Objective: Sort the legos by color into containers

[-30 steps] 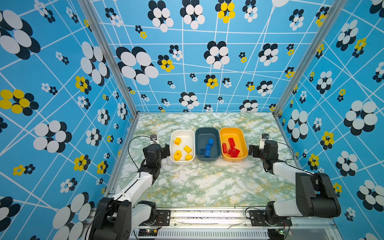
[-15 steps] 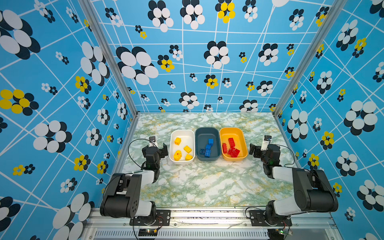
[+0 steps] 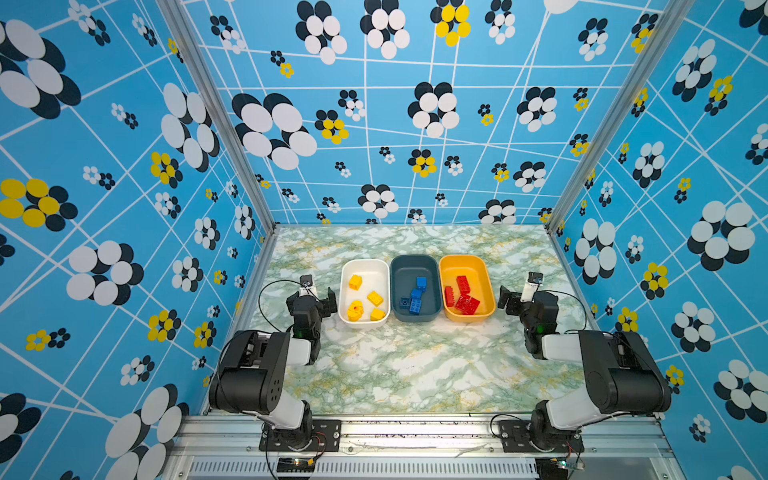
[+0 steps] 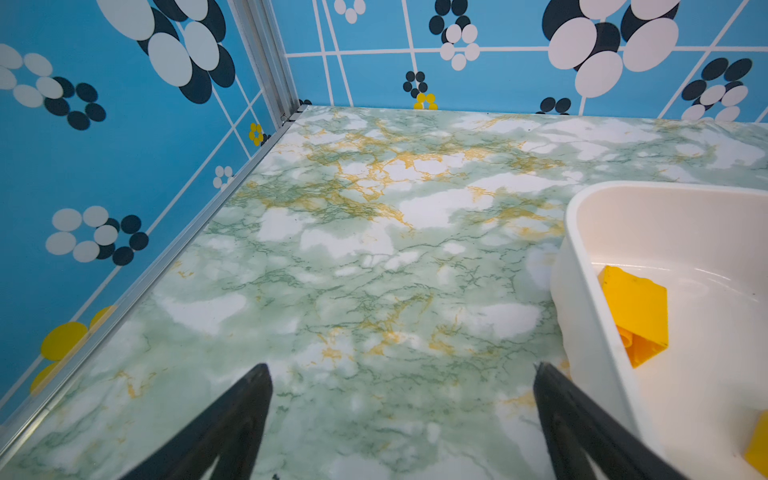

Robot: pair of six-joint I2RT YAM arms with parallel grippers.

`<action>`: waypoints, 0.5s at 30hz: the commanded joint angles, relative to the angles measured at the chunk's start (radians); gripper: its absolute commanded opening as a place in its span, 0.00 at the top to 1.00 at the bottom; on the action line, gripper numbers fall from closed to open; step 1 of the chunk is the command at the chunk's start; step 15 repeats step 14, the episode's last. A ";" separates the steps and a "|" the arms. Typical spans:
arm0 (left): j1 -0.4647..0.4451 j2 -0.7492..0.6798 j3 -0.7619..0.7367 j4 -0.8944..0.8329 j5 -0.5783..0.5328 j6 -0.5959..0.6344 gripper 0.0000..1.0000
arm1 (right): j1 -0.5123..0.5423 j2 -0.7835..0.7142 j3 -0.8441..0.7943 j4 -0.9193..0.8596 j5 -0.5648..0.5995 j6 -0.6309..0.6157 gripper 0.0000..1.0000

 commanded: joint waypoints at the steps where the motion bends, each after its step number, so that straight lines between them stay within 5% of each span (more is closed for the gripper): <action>1: 0.008 0.011 0.026 0.004 0.007 -0.004 0.01 | 0.009 -0.002 -0.001 0.020 0.037 0.001 0.01; 15: 0.008 0.009 0.029 -0.002 0.007 -0.002 0.01 | 0.014 -0.003 0.003 0.011 0.037 -0.004 0.01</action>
